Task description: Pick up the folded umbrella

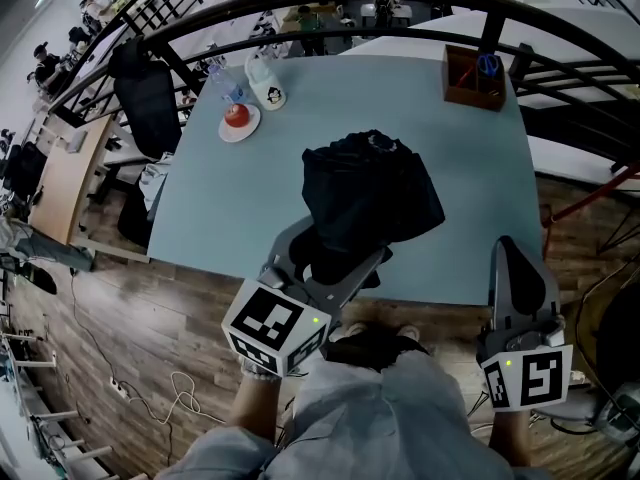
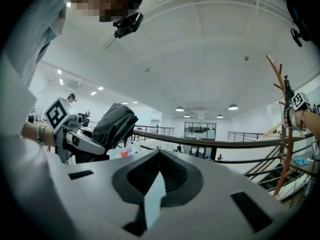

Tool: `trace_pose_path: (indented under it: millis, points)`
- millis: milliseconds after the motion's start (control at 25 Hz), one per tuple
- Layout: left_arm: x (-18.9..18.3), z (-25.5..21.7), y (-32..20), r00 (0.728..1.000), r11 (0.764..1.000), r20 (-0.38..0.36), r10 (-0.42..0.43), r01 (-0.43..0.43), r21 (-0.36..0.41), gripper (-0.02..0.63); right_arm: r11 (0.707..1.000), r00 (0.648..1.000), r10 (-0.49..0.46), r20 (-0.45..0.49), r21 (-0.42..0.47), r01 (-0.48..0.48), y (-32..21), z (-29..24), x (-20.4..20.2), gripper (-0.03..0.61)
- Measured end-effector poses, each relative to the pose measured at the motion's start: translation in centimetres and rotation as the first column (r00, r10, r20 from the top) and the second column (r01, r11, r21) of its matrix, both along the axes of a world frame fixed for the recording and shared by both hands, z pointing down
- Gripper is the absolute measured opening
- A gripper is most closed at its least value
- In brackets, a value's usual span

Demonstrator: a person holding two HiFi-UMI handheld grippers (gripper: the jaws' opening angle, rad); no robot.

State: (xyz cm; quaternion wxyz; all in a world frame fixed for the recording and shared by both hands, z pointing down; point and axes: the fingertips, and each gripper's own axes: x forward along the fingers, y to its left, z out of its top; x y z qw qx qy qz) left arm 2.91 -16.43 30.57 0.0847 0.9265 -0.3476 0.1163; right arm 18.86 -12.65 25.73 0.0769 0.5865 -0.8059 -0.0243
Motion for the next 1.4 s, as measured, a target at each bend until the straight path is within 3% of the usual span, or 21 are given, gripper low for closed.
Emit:
trace_pose_path:
  millis: [520, 1400]
  points:
    - [-0.04, -0.11, 0.08, 1.000, 1.000, -0.030, 0.005, -0.006, -0.018, 0.287, 1.000, 1.000, 0.006, -0.001, -0.003, -0.006, 0.25, 0.02, -0.19, -0.003]
    - [-0.19, 0.20, 0.05, 1.000, 1.000, -0.003, -0.002, 0.001, -0.023, 0.287, 1.000, 1.000, -0.012, -0.007, -0.011, 0.012, 0.10, 0.16, -0.64, -0.003]
